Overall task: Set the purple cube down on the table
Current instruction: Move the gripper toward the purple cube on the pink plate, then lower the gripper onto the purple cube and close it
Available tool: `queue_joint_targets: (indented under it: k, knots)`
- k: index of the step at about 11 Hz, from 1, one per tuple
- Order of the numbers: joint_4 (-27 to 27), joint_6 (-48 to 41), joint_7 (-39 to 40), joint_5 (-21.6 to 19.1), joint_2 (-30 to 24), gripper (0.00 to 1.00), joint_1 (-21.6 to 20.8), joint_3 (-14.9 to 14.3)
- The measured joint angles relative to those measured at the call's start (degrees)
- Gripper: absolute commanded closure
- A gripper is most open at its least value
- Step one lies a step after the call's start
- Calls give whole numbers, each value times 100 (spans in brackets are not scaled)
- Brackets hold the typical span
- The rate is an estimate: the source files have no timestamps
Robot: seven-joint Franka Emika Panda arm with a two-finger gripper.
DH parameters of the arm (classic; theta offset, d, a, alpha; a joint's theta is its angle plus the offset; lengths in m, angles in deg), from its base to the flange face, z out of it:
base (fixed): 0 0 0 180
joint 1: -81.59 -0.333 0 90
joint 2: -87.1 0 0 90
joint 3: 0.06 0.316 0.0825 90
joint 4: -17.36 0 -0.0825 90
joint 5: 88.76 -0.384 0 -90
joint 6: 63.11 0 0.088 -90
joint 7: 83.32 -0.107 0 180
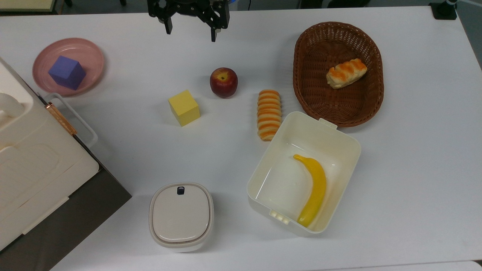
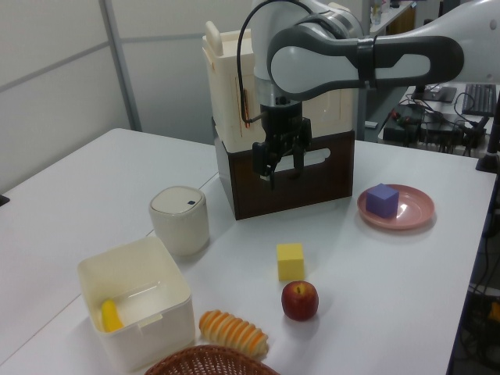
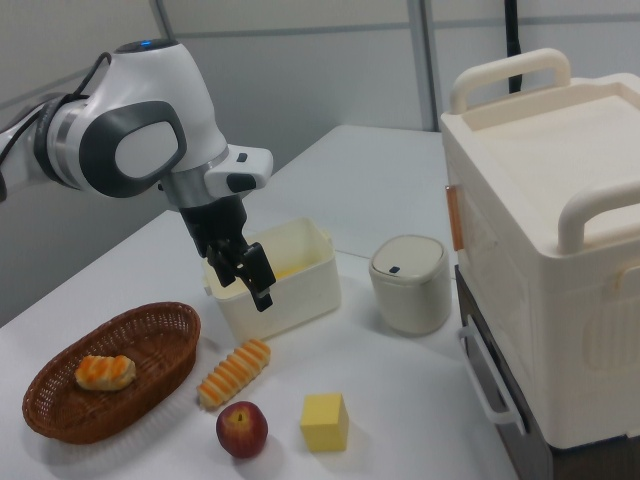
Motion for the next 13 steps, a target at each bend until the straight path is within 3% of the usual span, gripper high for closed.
queue_joint_targets:
  k: [6,9,13]
  knots:
    - [-7,0,245,0,66,0,106,-103]
    - [-8,0,1002,0,84,0,680,-143]
    - [-15,1,1896,20,158,0,1815,-180]
